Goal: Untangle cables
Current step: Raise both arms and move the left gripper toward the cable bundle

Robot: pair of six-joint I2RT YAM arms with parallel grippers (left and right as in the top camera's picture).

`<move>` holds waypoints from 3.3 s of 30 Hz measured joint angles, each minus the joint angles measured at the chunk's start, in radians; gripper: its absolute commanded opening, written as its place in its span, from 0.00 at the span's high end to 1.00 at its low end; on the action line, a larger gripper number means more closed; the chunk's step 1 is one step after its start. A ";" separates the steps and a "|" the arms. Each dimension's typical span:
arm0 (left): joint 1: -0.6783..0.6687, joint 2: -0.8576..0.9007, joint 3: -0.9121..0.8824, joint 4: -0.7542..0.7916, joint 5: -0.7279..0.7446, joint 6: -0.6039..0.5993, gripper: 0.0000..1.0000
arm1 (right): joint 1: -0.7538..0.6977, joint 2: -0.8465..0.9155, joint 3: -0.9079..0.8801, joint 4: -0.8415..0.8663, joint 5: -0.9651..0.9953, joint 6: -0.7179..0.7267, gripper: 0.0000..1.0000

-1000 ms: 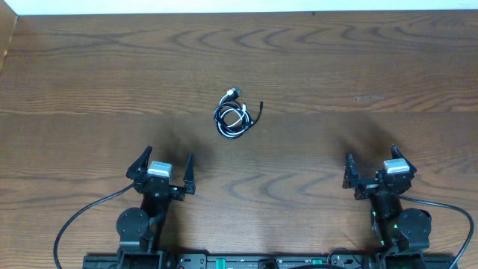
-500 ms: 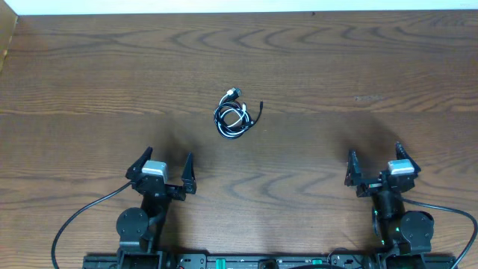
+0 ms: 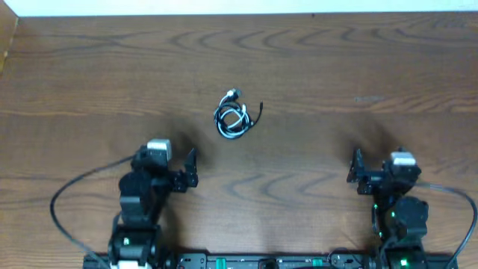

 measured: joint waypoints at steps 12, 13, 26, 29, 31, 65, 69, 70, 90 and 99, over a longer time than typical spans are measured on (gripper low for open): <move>0.000 0.410 0.309 -0.290 0.005 0.000 0.02 | 0.000 0.588 0.317 -0.033 -0.061 0.017 0.01; 0.000 0.431 0.338 -0.342 0.007 0.000 0.02 | 0.000 0.667 0.369 -0.056 -0.079 0.018 0.01; 0.000 0.430 0.504 -0.613 0.026 -0.013 0.02 | -0.001 1.006 0.740 -0.419 -0.168 -0.006 0.01; 0.000 0.419 0.504 -0.556 0.026 -0.019 0.02 | -0.001 1.006 0.740 -0.406 -0.192 -0.006 0.01; 0.000 0.414 0.504 -0.496 0.026 -0.027 0.02 | -0.001 1.006 0.740 -0.393 -0.201 -0.006 0.01; -0.117 1.129 0.848 -0.311 -0.109 -0.328 0.02 | -0.001 1.006 0.740 -0.312 -0.235 0.061 0.01; -0.166 1.194 0.848 -0.266 -0.169 -0.308 0.02 | -0.001 1.006 0.740 -0.313 -0.235 0.076 0.01; -0.179 1.208 0.848 -0.259 -0.182 -0.287 0.02 | -0.001 1.006 0.740 -0.313 -0.235 0.076 0.01; -0.379 1.320 0.851 -0.258 -0.158 0.056 0.86 | -0.001 1.006 0.740 -0.313 -0.235 0.079 0.01; -0.425 1.243 0.851 -0.242 -0.002 -0.031 0.92 | -0.001 1.008 0.740 -0.313 -0.241 0.087 0.17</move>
